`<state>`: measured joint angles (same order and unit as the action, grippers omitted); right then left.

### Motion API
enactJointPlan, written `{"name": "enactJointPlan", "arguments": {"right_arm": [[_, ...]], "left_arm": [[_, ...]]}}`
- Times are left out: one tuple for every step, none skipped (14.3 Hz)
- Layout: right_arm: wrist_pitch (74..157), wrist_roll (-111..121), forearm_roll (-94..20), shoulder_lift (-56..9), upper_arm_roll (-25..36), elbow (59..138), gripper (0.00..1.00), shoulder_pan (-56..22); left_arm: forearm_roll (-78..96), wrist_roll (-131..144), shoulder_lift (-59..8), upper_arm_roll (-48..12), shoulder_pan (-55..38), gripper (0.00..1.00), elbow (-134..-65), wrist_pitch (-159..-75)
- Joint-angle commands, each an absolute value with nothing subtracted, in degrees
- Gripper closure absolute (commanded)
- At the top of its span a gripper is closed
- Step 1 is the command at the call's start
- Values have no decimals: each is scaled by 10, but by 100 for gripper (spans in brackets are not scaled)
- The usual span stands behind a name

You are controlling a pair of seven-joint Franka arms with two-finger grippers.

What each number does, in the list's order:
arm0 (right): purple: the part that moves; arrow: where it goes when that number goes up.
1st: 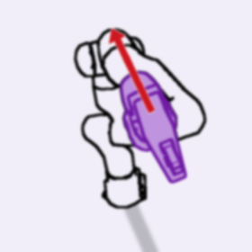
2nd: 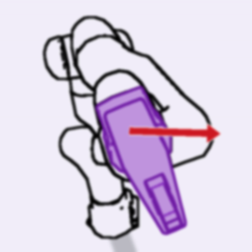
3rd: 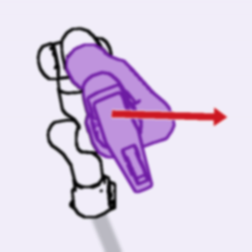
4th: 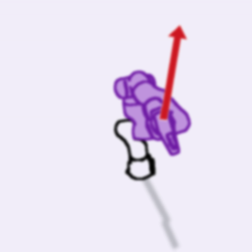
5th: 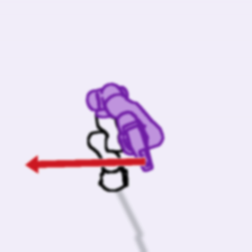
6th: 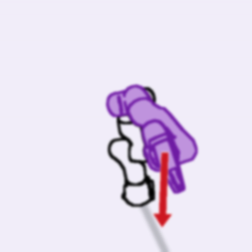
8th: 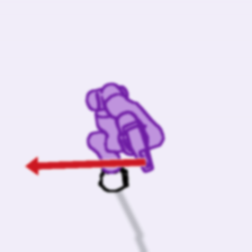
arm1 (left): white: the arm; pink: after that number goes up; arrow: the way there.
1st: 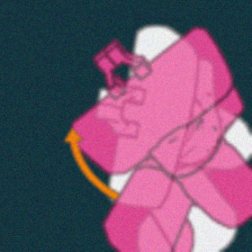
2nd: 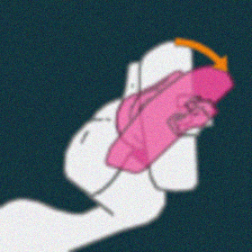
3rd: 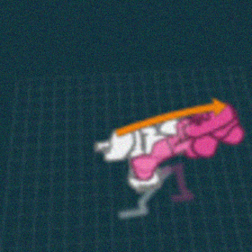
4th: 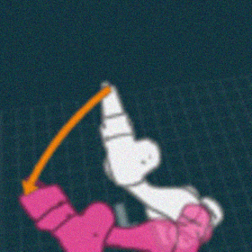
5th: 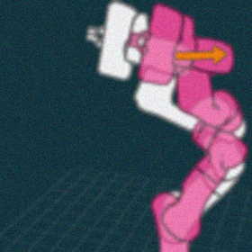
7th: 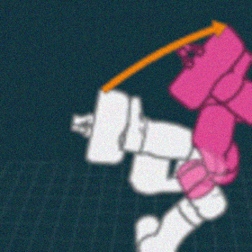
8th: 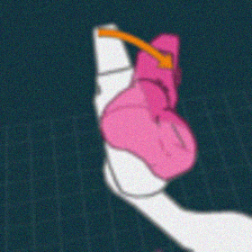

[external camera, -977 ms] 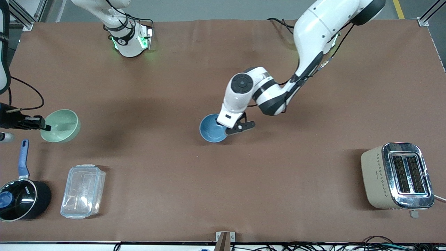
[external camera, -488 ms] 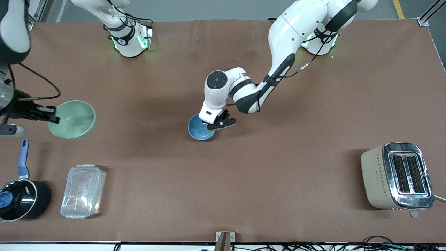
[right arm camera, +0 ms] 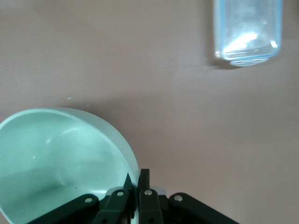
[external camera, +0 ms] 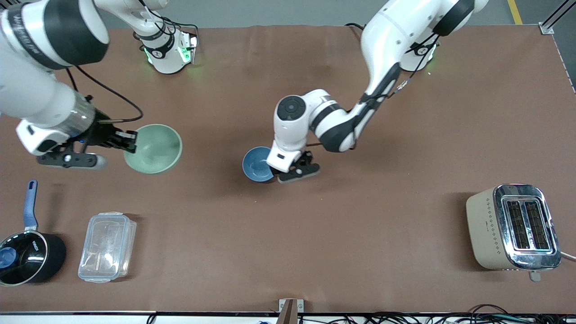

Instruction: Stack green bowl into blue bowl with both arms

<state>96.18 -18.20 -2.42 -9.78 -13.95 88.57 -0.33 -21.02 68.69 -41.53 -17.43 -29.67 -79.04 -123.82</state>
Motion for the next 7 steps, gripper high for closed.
{"name": "enactJointPlan", "arguments": {"right_arm": [[1016,-206,-26,-122,-164,923,99,-2],[1038,-207,-26,-128,-171,938,99,-5],[1063,-219,-29,-138,-182,953,99,-7],[1086,-232,-32,-152,-193,968,99,-7],[1114,-247,-33,-166,-209,980,99,-9],[1143,-261,-33,-179,-219,995,99,-11],[1170,-265,-33,-192,-227,1008,99,-12]], "left_arm": [[-210,621,-324,-178,-244,0,-813,-1152],[-211,616,-303,-178,-222,0,-813,-1138],[-211,614,-285,-178,-203,0,-814,-1124],[-211,607,-271,-178,-188,0,-814,-1108],[-212,590,-256,-178,-172,0,-813,-1087],[-211,554,-238,-178,-151,0,-813,-1069],[-210,509,-223,-178,-135,0,-813,-1051]]}}
